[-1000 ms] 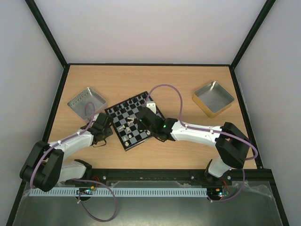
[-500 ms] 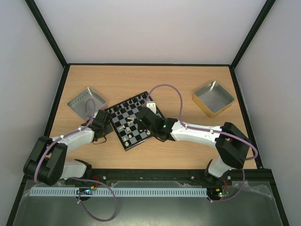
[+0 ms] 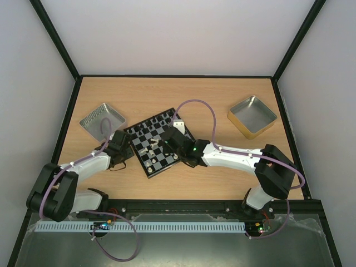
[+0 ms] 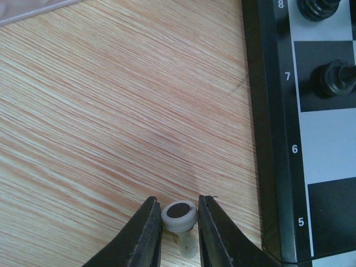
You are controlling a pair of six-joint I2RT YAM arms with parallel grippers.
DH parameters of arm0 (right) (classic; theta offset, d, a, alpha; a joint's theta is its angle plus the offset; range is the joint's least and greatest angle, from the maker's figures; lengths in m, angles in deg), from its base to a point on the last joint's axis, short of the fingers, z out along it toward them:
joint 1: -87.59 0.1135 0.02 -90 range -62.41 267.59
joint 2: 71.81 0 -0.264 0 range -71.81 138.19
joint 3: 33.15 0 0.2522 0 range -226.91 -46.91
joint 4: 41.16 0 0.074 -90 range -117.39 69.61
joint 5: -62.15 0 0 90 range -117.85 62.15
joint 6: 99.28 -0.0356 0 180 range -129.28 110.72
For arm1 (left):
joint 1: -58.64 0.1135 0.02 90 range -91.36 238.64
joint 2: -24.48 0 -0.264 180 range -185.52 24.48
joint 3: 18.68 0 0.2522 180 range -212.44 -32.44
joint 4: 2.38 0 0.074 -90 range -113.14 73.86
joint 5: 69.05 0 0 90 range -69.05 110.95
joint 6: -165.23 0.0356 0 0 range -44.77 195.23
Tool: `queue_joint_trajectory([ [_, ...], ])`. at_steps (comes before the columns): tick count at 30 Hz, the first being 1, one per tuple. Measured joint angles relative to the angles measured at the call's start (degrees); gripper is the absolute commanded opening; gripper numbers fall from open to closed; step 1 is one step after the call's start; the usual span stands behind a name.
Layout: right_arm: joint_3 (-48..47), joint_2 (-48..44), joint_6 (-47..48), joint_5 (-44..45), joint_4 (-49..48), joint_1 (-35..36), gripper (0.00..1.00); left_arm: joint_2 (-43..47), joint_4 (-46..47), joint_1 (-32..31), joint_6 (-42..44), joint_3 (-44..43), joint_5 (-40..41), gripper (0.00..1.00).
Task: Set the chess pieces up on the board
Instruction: Pick up the chess piece at the center of the board.
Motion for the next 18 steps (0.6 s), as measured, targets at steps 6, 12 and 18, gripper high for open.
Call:
queue_joint_trajectory([
  [6,0.0,0.0,0.0,0.0,-0.1,0.0,0.22,0.1,0.9,0.0,0.0,0.4,0.2,0.17],
  [12,1.2,-0.4,0.0,-0.4,-1.7,0.0,0.23,2.8,0.5,0.0,-0.2,1.8,-1.1,0.17],
  [18,7.0,-4.0,-0.2,-4.1,-7.7,0.0,0.33,13.3,-1.1,0.0,-3.3,2.7,-6.7,0.17],
])
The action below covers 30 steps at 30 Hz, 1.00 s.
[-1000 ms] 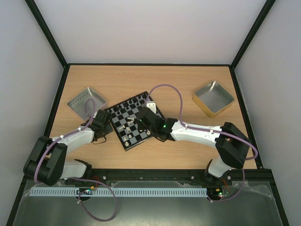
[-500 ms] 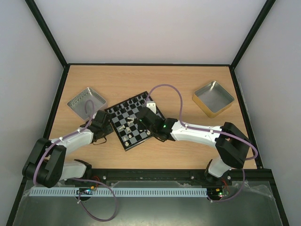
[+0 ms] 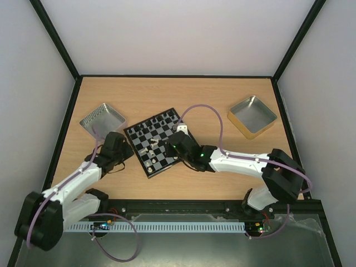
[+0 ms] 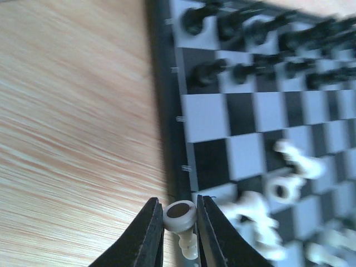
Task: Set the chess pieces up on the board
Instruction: Pick up the chess piece at the center of the board, then place the chess piece on the chessboard.
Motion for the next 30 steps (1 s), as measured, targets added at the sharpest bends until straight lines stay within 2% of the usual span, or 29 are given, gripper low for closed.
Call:
queue_joint_trajectory([
  [3,3.2,-2.1,0.3,-3.1,-4.6,0.0,0.35,5.6,0.5,0.0,-2.9,0.0,-4.4,0.17],
  [7,5.9,-3.3,1.1,-8.5,-11.0,0.0,0.43,11.1,2.1,0.0,-8.0,0.2,-10.9,0.17],
  [13,8.2,-3.5,2.7,-16.2,-18.2,0.0,0.44,16.0,8.9,0.0,-18.2,2.2,-19.8,0.17],
  [20,8.2,-3.5,4.3,-20.3,-21.4,0.0,0.43,17.2,17.3,0.0,-29.7,5.1,-26.1,0.18],
  [30,5.3,-1.8,6.1,-21.9,-21.3,0.0,0.33,17.3,22.0,-0.2,-37.1,6.3,-29.3,0.18],
])
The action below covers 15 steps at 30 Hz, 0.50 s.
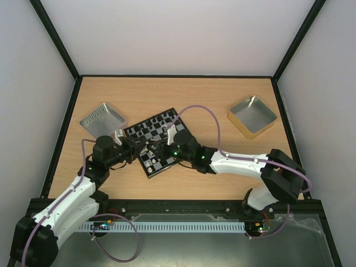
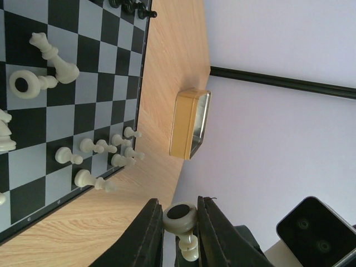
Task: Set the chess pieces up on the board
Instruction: Place the chess piece on the chessboard.
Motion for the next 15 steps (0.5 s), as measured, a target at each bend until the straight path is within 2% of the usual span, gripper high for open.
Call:
queue_joint_trajectory([
  [4,-2.1,1.9,0.6,0.2,0.5,0.0,0.31,0.2,0.7,-0.1,-1.2,0.1,-0.3,0.18],
  [9,-2.8,3.0,1.8,0.5,1.2,0.0,0.2,0.6,1.2,-0.5,-2.3,0.8,-0.6,0.18],
  [15,-4.1,4.1,2.5,0.9,1.7,0.0,0.14,0.8,1.9,-0.7,-3.4,1.4,-0.6,0.18],
])
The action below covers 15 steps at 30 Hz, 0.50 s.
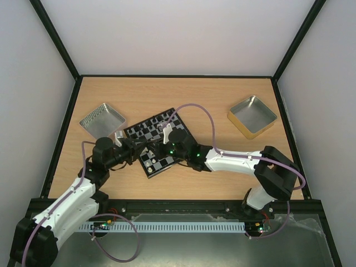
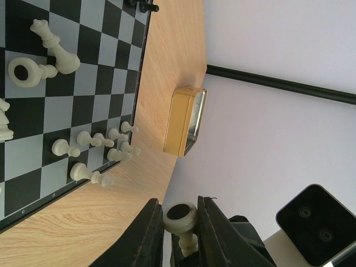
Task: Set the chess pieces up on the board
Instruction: Place the chess piece on the chessboard.
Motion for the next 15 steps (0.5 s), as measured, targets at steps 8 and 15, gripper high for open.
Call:
queue_joint_trajectory([
  [8,-0.8,1.1,0.3,0.0,0.9,0.1,0.19,0.5,0.9,0.0,-2.0,1.6,0.2,0.18],
  [15,-1.5,1.5,1.6,0.5,2.0,0.4,0.25,0.7,1.1,0.0,-3.0,1.8,0.7,0.17],
])
